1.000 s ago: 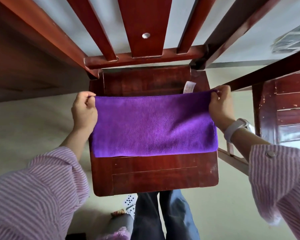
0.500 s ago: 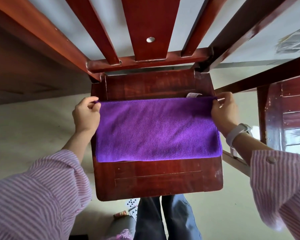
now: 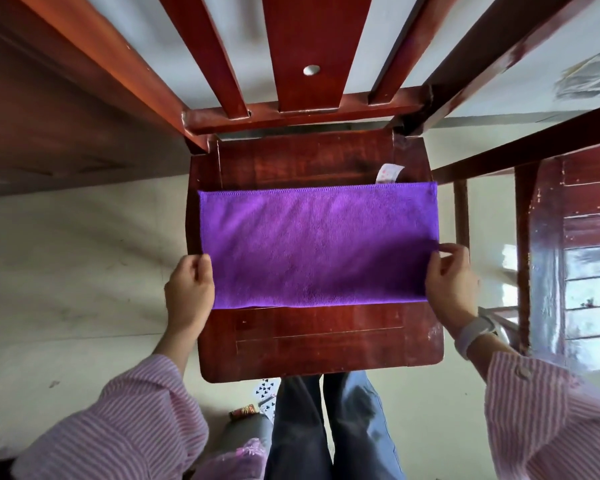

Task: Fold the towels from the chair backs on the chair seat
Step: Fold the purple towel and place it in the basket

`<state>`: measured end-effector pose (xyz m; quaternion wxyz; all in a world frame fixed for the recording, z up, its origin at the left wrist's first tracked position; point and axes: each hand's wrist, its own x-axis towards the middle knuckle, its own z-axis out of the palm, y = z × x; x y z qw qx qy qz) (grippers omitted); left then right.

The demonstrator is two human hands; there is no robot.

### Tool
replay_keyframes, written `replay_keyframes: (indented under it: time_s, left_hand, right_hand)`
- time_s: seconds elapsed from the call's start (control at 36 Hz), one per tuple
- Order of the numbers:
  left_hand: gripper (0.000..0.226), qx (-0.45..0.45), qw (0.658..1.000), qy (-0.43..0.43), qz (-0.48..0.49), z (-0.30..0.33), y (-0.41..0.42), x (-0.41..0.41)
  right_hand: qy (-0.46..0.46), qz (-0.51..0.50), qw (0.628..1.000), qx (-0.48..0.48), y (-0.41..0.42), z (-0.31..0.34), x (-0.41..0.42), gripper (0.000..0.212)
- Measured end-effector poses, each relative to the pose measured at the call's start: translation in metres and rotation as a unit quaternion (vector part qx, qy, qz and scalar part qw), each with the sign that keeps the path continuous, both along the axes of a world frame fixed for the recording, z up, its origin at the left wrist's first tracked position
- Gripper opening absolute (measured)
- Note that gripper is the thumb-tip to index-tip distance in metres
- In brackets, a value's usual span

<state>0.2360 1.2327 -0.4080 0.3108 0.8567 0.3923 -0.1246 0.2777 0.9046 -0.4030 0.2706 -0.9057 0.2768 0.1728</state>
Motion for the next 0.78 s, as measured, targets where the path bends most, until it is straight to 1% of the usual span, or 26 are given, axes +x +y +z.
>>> replay_keyframes:
  time_s: [0.08,0.14,0.22,0.28,0.33,0.39,0.47,0.56,0.61,0.67,0.78]
  left_hand:
    - [0.030,0.069,0.996,0.003,-0.065,-0.003,-0.005,-0.006]
    - [0.032,0.111,0.990,0.015,-0.085,-0.005,-0.006,-0.005]
    - [0.033,0.145,0.984,0.025,-0.104,-0.009,-0.007,-0.005]
    - [0.033,0.152,0.983,0.017,-0.102,-0.008,-0.008,-0.006]
    - [0.034,0.159,0.982,-0.013,-0.100,-0.005,-0.007,-0.006]
    - [0.038,0.191,0.974,-0.043,-0.114,-0.002,-0.006,-0.005]
    - [0.042,0.236,0.948,-0.083,-0.196,0.003,-0.014,0.002]
    - [0.046,0.217,0.918,-0.096,-0.318,-0.003,-0.036,0.011]
    - [0.050,0.197,0.902,-0.089,-0.375,-0.012,-0.050,0.016]
    - [0.054,0.189,0.895,-0.066,-0.398,-0.022,-0.057,0.019]
    - [0.061,0.208,0.902,-0.023,-0.378,-0.038,-0.052,0.021]
  right_hand:
    - [-0.005,0.029,0.999,-0.022,0.001,-0.002,-0.003,0.023]
    - [-0.013,0.041,0.999,-0.033,0.001,-0.003,-0.003,0.022]
    - [-0.013,0.049,0.998,-0.038,-0.001,-0.006,-0.006,0.023]
    - [-0.019,0.030,0.999,-0.038,-0.001,-0.009,-0.010,0.030]
    - [-0.041,0.028,0.996,-0.068,-0.001,-0.007,-0.012,0.044]
    - [-0.089,0.072,0.989,-0.098,0.002,-0.002,-0.011,0.048]
    - [-0.151,0.199,0.962,-0.111,0.025,0.007,-0.001,0.046]
    - [-0.140,0.339,0.923,-0.116,0.063,0.002,0.010,0.056]
    - [-0.123,0.408,0.895,-0.129,0.085,-0.009,0.015,0.058]
    - [-0.111,0.422,0.888,-0.147,0.097,-0.020,0.022,0.057]
    - [-0.100,0.394,0.898,-0.167,0.092,-0.042,0.034,0.055]
